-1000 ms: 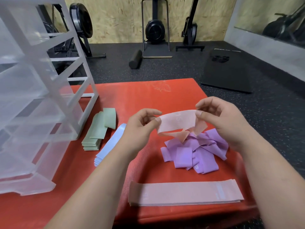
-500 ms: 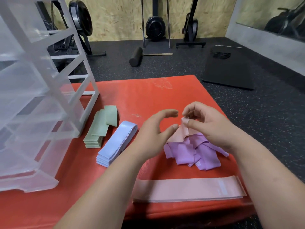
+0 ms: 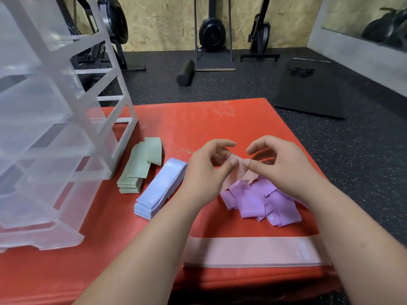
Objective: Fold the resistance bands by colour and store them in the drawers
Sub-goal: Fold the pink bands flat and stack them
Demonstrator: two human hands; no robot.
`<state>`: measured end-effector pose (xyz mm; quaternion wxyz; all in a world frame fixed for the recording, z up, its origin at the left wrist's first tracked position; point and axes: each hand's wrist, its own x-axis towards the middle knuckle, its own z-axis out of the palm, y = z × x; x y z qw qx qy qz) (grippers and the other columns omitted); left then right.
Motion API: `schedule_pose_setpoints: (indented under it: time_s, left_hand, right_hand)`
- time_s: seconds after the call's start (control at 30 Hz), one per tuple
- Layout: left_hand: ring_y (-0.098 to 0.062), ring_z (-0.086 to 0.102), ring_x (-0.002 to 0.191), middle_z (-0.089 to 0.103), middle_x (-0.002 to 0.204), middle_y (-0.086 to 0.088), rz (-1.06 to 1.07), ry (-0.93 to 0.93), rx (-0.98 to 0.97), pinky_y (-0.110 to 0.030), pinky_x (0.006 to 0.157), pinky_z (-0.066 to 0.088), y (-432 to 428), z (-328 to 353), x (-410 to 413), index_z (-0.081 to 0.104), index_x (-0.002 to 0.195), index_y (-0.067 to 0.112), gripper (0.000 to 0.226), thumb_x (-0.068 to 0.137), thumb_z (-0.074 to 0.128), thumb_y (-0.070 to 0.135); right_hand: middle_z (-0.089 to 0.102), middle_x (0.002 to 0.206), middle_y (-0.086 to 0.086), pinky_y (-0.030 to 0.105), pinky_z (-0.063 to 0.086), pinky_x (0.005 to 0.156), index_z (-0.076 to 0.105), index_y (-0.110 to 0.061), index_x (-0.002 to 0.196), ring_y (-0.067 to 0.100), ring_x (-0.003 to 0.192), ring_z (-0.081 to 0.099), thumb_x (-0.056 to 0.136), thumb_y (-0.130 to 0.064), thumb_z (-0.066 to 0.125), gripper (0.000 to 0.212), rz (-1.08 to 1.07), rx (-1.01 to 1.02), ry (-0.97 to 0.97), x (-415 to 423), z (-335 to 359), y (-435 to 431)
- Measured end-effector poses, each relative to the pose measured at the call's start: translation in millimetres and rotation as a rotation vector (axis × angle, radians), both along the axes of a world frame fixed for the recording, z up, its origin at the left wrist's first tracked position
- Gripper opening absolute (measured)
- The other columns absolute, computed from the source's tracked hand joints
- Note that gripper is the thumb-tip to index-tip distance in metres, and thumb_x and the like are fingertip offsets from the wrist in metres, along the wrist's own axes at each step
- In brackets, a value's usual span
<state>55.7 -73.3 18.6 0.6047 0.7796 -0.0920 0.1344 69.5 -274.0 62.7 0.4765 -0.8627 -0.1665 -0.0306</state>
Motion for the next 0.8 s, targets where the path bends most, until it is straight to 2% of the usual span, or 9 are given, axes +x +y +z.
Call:
schedule_pose_setpoints:
  time_s: [0.1,0.2,0.3,0.47,0.57,0.63,0.7,0.77,0.8]
  left_hand:
    - [-0.021,0.069,0.089,0.075,0.098,0.003,0.007,0.005,-0.013,-0.037,0.084,0.058,1.2,1.0,-0.4,0.071,0.120,0.034,0.032,0.095,0.078,0.016]
    - [-0.015,0.071,0.094,0.077,0.097,0.007,0.007,0.007,0.013,-0.040,0.091,0.058,1.2,1.5,-0.8,0.071,0.120,0.033,0.031,0.094,0.079,0.019]
    - [-0.009,0.071,0.097,0.076,0.097,0.012,0.043,0.004,0.094,-0.040,0.092,0.057,2.8,0.4,-0.3,0.069,0.121,0.033,0.034,0.092,0.080,0.020]
    - [-0.007,0.067,0.109,0.067,0.118,0.015,0.013,-0.031,0.155,-0.042,0.093,0.058,5.5,6.5,-2.4,0.072,0.124,0.034,0.030,0.095,0.078,0.035]
    - [-0.012,0.073,0.097,0.077,0.100,0.013,-0.001,-0.030,0.134,-0.048,0.089,0.058,8.0,11.9,-2.4,0.076,0.106,0.030,0.007,0.099,0.075,0.030]
    - [-0.014,0.073,0.089,0.078,0.091,0.009,0.010,-0.049,0.121,-0.048,0.085,0.058,9.1,14.0,-2.8,0.075,0.098,0.026,0.002,0.099,0.074,0.024]
    - [-0.015,0.073,0.086,0.078,0.088,0.006,0.025,-0.062,0.067,-0.047,0.083,0.058,9.3,17.5,-3.5,0.076,0.097,0.024,0.003,0.099,0.075,0.022]
    - [-0.014,0.072,0.086,0.078,0.091,0.004,0.025,-0.056,-0.028,-0.046,0.083,0.059,9.4,22.3,-4.7,0.076,0.098,0.021,0.001,0.098,0.076,0.021]
    - [-0.014,0.071,0.087,0.078,0.093,0.003,0.015,-0.046,-0.061,-0.046,0.084,0.059,9.9,24.7,-5.5,0.076,0.099,0.020,0.002,0.098,0.076,0.021]
  right_hand:
    - [0.078,0.089,-0.009,0.047,0.062,0.081,0.076,-0.028,0.096,0.014,0.081,0.075,0.085,-0.029,0.086,0.015,0.055,-0.052,0.052,0.0,-5.9,1.2]
    - [0.078,0.082,-0.011,0.046,0.061,0.077,0.077,-0.030,0.091,0.012,0.076,0.074,0.090,-0.024,0.082,0.008,0.042,-0.073,0.008,-0.6,-8.5,3.6]
    - [0.077,0.082,-0.011,0.044,0.061,0.079,0.077,-0.030,0.090,0.010,0.077,0.074,0.090,-0.019,0.081,0.012,0.002,-0.043,-0.053,-1.0,-4.2,4.5]
    - [0.077,0.085,-0.006,0.049,0.061,0.079,0.079,-0.030,0.094,0.017,0.077,0.075,0.091,-0.014,0.080,0.016,0.037,0.062,-0.048,-4.6,0.7,6.0]
    - [0.078,0.087,-0.004,0.051,0.061,0.079,0.076,-0.031,0.102,0.020,0.079,0.076,0.090,-0.016,0.081,0.020,0.057,0.110,-0.063,-7.1,2.2,9.0]
    - [0.079,0.090,-0.006,0.051,0.061,0.078,0.068,-0.029,0.111,0.022,0.079,0.076,0.091,-0.015,0.080,0.027,0.055,0.132,-0.068,-6.3,1.9,9.8]
    - [0.080,0.094,-0.004,0.053,0.061,0.073,0.062,-0.026,0.120,0.026,0.080,0.076,0.091,-0.013,0.080,0.036,0.088,0.167,-0.007,-5.4,-1.1,10.6]
    - [0.080,0.097,-0.006,0.048,0.061,0.080,0.064,-0.023,0.120,0.019,0.088,0.077,0.089,-0.012,0.082,0.038,0.123,0.116,0.026,-5.1,-7.2,12.8]
    - [0.080,0.096,-0.008,0.044,0.061,0.084,0.069,-0.023,0.115,0.013,0.090,0.076,0.088,-0.011,0.082,0.032,0.126,0.066,-0.001,-5.1,-9.8,14.4]
